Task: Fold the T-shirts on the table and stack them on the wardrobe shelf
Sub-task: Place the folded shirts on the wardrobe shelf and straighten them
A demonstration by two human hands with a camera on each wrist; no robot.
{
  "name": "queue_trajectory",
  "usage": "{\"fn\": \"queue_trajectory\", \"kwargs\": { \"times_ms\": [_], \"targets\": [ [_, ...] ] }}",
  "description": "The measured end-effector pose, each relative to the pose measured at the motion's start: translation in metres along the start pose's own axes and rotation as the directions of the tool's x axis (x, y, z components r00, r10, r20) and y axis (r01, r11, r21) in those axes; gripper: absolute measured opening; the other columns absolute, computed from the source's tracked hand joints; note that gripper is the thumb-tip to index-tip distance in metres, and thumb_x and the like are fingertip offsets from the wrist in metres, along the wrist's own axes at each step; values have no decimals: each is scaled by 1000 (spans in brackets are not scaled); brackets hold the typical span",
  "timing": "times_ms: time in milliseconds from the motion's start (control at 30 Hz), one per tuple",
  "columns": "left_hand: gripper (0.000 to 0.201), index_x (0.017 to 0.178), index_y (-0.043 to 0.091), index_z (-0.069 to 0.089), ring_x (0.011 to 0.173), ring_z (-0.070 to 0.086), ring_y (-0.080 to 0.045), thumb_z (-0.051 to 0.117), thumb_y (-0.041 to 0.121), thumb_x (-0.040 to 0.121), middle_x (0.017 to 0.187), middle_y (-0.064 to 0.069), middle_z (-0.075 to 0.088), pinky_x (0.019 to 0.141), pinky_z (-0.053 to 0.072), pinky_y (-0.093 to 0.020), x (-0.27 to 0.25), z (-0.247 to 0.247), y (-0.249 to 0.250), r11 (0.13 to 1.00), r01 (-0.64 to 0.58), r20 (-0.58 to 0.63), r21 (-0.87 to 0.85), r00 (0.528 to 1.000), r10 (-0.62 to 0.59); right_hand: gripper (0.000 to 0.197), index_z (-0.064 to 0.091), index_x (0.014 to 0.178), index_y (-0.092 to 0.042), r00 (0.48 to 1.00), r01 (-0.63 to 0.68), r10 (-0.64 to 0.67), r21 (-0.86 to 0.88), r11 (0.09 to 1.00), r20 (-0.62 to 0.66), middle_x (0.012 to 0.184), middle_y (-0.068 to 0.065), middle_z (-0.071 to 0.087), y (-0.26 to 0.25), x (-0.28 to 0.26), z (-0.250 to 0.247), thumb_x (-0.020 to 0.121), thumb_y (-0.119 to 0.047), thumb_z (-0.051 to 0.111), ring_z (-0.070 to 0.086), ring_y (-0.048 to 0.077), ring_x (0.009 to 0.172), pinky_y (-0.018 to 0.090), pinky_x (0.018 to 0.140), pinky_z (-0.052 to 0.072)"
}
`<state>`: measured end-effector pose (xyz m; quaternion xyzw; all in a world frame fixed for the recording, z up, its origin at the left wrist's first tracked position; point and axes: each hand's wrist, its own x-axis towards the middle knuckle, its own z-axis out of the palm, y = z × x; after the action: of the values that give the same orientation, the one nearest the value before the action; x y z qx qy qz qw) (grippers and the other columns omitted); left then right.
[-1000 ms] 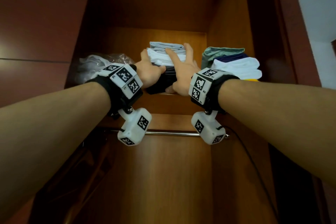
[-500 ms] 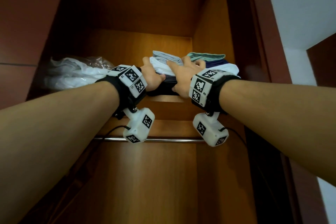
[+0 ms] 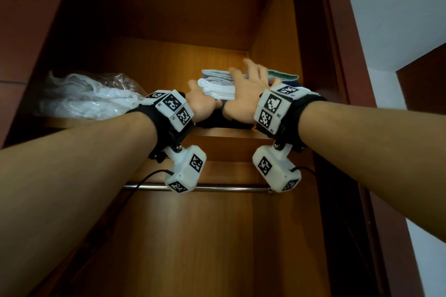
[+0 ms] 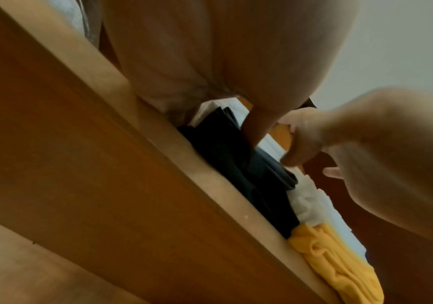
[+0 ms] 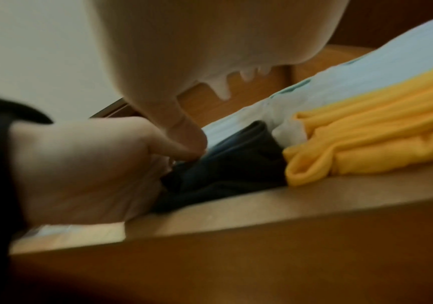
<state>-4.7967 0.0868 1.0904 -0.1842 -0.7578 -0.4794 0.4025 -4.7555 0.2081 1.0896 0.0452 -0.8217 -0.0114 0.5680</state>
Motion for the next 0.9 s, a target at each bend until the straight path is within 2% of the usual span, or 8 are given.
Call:
{"fn": "queue_trajectory", "kwargs": {
  "times_ms": [167,300,400,500,633,733,833,900],
  "targets": [
    [89,150,13,9,120,50,-27,69,33,88,139,-12,47,100,38,-34,2,5,-1,986,-1,1,-167,1000,1,79,10,154,-26,970,-241,243,172,955,9,162,-2,-12,16,16,-12,87,-33,51,-13,25,148,51,119,3],
    [89,152,19,7,126,48,-35,65,43,88,139,-14,49,108,36,-40,9,12,-9,997,-65,-27,-40,998,64,75,5,155,-28,952,-297,273,204,933,136,162,-1,-11,32,32,-11,92,-35,46,-14,28,148,46,120,-3],
    [85,151,17,10,125,50,-36,62,44,91,137,-15,51,106,37,-38,9,15,-13,995,-95,-52,17,994,96,75,8,155,-28,954,-268,220,248,931,203,163,-1,-2,35,39,-7,91,-37,48,-6,29,149,45,120,0],
    [78,151,12,10,125,50,-32,58,38,95,137,-14,51,96,35,-28,7,16,-12,991,-127,-59,49,990,130,60,24,152,-20,958,-207,161,184,961,237,157,8,19,34,33,-10,96,-29,45,19,33,142,40,112,19],
    [80,151,12,8,128,47,-31,57,41,95,141,-12,48,99,34,-28,9,12,-12,992,-106,-29,75,994,108,53,31,147,-22,972,-166,147,95,982,185,150,9,26,38,29,-7,97,-39,38,27,34,135,40,107,26],
    [87,152,12,6,130,46,-30,60,47,92,143,-10,47,102,34,-29,12,9,-12,997,-60,-16,50,998,60,68,17,153,-28,983,-181,176,84,980,59,161,5,7,40,20,8,95,-60,28,6,29,147,50,117,11],
    [89,151,11,9,131,44,-27,62,48,90,145,-9,44,102,33,-28,8,9,-7,1000,-24,-26,-13,999,24,72,9,154,-28,957,-214,226,79,974,-180,162,2,-7,39,1,24,94,-65,20,-8,25,149,55,116,1],
    [87,151,10,9,133,43,-28,60,48,91,146,-10,43,104,32,-29,5,11,-5,1000,-27,-34,-5,999,26,72,4,155,-29,951,-223,239,99,970,-198,162,0,-12,40,-11,36,94,-66,17,-14,25,148,56,115,-4]
  ]
}}
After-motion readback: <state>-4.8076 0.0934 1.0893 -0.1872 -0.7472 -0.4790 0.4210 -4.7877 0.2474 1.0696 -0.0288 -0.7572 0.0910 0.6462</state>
